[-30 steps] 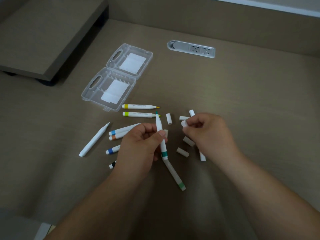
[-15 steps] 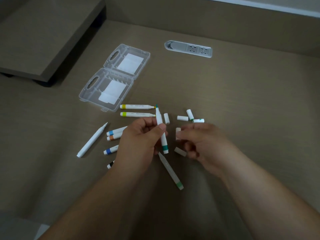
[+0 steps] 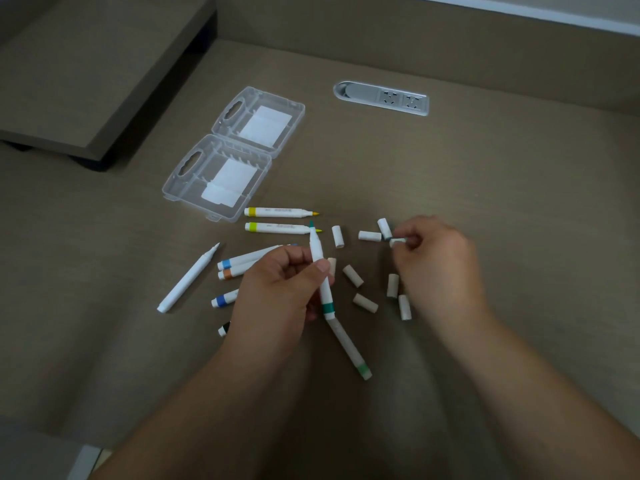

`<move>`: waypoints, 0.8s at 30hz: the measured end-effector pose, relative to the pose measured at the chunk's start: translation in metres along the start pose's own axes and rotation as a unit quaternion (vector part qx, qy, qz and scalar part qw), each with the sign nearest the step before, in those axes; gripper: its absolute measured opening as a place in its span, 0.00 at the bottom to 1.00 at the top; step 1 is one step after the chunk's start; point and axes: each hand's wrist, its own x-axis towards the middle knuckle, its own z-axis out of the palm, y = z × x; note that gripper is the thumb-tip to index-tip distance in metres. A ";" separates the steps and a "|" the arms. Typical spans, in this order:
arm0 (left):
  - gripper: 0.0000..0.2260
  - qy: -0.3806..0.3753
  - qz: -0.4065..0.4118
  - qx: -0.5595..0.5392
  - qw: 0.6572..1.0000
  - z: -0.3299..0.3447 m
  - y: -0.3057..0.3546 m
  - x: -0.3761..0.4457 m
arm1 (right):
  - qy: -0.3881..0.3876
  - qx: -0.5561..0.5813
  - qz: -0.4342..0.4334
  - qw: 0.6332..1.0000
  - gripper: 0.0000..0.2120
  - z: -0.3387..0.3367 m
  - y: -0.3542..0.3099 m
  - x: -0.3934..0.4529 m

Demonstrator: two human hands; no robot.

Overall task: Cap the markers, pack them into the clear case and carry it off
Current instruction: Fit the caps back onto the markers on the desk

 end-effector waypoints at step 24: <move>0.03 -0.022 0.022 0.021 0.999 0.019 0.015 0.005 | -0.301 0.577 0.464 0.601 0.06 -0.039 -0.027 -0.022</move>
